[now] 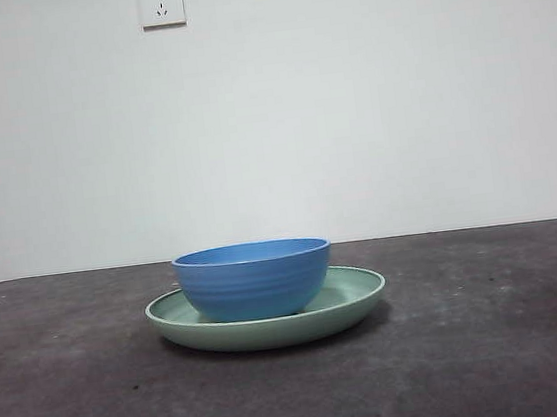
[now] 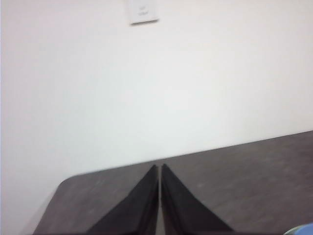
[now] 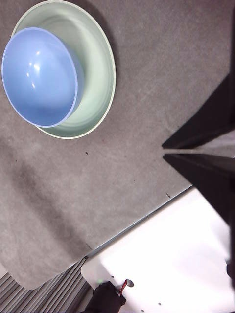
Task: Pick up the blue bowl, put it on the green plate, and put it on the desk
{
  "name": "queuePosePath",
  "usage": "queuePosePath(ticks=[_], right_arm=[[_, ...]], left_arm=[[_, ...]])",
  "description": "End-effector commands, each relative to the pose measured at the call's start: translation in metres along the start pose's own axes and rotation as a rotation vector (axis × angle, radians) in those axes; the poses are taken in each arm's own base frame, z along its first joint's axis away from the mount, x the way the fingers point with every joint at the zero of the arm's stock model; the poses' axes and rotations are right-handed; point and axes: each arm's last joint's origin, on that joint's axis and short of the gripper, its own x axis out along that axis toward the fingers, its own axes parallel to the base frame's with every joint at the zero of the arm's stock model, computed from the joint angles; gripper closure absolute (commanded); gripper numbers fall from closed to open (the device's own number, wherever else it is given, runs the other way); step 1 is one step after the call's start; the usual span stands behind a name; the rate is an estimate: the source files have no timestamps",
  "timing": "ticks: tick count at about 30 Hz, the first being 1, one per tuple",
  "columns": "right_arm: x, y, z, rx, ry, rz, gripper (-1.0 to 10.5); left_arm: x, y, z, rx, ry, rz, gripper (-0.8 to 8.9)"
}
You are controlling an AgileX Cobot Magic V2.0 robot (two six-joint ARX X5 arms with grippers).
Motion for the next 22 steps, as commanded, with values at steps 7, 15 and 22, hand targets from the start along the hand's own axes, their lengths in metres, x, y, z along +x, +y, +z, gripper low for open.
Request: queuePosePath(ticks=[7, 15, 22], right_arm=[[0.001, 0.001, 0.002, -0.015, -0.004, 0.006, 9.4], [0.001, 0.001, 0.002, -0.015, -0.004, 0.006, 9.4], [0.001, 0.001, 0.002, -0.015, -0.004, 0.006, 9.4]], left_arm=[[-0.009, -0.004, -0.078, -0.005, 0.096, 0.074, 8.04], [-0.014, -0.010, -0.121, -0.013, 0.151, 0.071, 8.04], [-0.015, -0.013, -0.143, -0.046, 0.183, 0.069, 8.04]])
